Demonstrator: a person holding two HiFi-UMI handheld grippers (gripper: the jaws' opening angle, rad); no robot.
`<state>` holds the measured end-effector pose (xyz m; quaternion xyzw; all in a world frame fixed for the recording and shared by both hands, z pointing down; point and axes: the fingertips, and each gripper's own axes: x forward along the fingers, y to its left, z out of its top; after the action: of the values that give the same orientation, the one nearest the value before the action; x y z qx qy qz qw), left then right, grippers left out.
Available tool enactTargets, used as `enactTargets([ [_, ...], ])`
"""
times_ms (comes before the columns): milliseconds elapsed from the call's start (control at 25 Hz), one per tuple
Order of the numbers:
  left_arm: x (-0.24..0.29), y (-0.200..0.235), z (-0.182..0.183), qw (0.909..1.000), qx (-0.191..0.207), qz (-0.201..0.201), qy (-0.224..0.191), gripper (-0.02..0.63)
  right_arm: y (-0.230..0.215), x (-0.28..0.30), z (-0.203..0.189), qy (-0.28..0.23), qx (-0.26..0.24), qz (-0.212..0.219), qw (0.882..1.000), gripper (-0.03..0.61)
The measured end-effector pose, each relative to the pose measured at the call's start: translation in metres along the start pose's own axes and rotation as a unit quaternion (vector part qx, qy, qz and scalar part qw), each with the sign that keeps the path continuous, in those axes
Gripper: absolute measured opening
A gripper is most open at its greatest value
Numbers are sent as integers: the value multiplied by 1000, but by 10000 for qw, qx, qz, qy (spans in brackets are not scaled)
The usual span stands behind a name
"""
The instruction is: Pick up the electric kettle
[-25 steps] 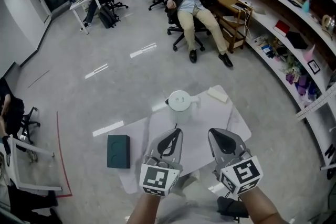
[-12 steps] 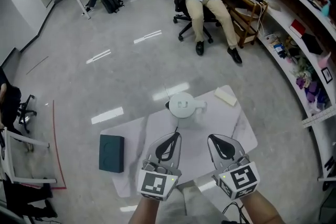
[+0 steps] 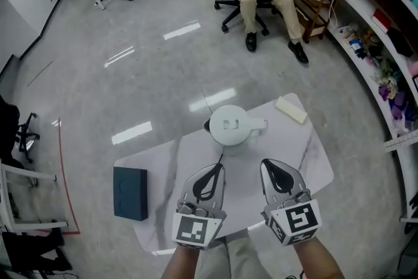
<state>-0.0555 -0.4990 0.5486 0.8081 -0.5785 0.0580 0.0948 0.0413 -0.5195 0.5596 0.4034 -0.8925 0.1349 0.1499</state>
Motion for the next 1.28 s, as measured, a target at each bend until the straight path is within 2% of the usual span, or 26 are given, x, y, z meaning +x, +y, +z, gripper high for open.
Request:
enactTargets([
  [240,29,27,-56,9999,100,15,137,0,-30,32,-53,85,96,-350,9993,23],
  [400,44,46,-88,9997,41,111,235,0,-54,58,-85,188,94,-653,9976,80],
  [520,53,57,-110,9993,1,189,319,0,-72,79,-104,270,42,-830,9962,97],
  [600,59,64,-126,9989,-26,228,401,0,-82,93,-115,325,3,-915,9953,135],
  [760,73,81,-151,9982,-45,280,521,0,-103,122,-133,534,-279,-1118,9919,193],
  [960,93,103,-167,9979,51,314,560,0,-122,151,-144,532,-476,-1180,9904,207],
  [1280,116,133,-173,9969,-8,487,615,0,-128,180,-133,295,-447,-1212,9912,198],
])
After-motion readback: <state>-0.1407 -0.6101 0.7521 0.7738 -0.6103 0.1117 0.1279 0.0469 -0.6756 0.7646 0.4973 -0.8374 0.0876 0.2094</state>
